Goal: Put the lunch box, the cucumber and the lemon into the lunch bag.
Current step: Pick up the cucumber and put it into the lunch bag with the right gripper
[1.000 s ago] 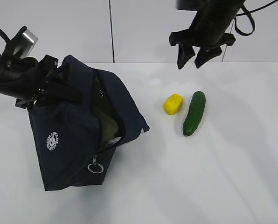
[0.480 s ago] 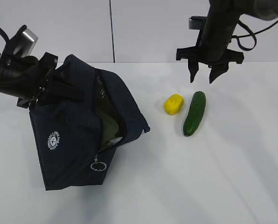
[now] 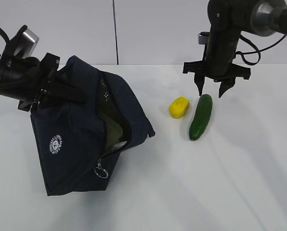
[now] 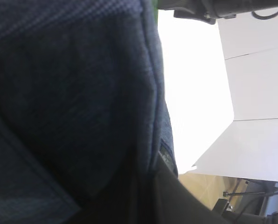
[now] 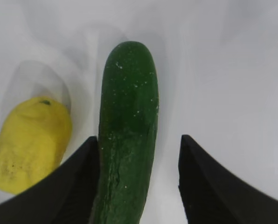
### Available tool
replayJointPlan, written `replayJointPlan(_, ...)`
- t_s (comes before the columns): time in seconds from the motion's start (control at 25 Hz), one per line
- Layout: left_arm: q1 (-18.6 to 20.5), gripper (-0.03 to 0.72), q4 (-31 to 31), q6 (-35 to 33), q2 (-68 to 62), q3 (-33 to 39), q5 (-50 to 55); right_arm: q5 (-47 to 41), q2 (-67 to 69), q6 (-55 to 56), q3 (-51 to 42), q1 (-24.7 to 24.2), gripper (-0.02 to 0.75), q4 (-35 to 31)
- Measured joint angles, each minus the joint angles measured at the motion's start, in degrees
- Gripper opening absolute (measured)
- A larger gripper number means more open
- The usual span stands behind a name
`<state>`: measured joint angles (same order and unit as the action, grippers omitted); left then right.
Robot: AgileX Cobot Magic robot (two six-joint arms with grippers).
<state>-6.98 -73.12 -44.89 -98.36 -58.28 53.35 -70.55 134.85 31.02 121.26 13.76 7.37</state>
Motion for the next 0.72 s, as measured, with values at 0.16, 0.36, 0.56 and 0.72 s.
replayJointPlan(0.16, 0.0, -0.009, -0.1, 0.0, 0.0, 0.0, 0.7, 0.1, 1.3, 1.0, 0.0, 0.0, 0.405, 0.0)
replayJointPlan(0.36, 0.0, -0.009, -0.1, 0.0, 0.0, 0.0, 0.9, 0.1, 1.5, 1.2, 0.0, 0.0, 0.405, 0.0)
replayJointPlan(0.56, 0.0, -0.009, -0.1, 0.0, 0.0, 0.0, 1.1, 0.1, 1.9, 1.2, 0.0, 0.0, 0.405, -0.1)
replayJointPlan(0.72, 0.0, -0.009, -0.1, 0.0, 0.0, 0.0, 1.6, 0.2, 2.3, 1.2, 0.0, 0.0, 0.405, -0.9)
